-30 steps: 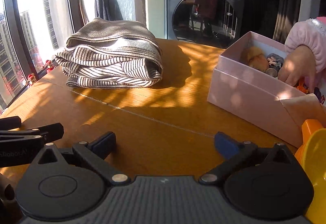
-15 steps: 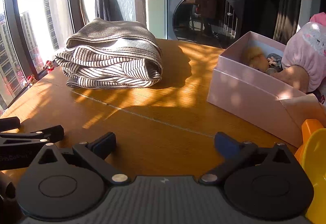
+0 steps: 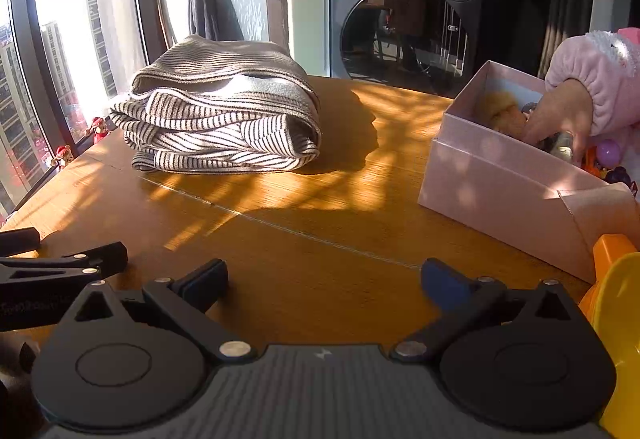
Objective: Fold clothes
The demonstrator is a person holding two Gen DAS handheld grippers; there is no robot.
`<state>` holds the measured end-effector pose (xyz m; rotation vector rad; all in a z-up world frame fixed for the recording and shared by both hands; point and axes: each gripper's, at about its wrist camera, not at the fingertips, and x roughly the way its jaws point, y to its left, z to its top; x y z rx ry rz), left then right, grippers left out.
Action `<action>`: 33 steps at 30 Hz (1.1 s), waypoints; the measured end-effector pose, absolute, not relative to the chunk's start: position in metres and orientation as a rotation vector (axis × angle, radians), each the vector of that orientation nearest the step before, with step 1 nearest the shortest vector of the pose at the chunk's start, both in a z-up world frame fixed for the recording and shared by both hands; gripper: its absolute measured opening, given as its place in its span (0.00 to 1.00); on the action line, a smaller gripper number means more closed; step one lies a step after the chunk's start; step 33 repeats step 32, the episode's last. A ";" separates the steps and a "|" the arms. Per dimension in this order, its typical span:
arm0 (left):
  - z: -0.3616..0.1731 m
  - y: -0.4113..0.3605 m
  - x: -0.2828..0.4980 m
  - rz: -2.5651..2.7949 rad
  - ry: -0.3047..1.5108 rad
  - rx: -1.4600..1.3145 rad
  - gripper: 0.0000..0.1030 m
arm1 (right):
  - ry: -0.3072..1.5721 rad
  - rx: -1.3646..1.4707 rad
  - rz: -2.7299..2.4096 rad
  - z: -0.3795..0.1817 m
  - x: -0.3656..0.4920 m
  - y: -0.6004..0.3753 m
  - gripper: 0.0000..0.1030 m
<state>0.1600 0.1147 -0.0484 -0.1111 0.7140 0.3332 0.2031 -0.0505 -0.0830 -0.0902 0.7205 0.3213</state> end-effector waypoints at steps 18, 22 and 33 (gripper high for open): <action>-0.048 0.115 0.159 0.332 0.715 -0.112 1.00 | 0.721 -0.090 0.323 -0.083 0.203 -0.050 1.00; -0.048 0.115 0.160 0.335 0.716 -0.111 1.00 | 0.720 -0.091 0.323 -0.083 0.203 -0.050 1.00; -0.048 0.116 0.160 0.338 0.711 -0.121 1.00 | 0.717 -0.092 0.317 -0.083 0.204 -0.051 1.00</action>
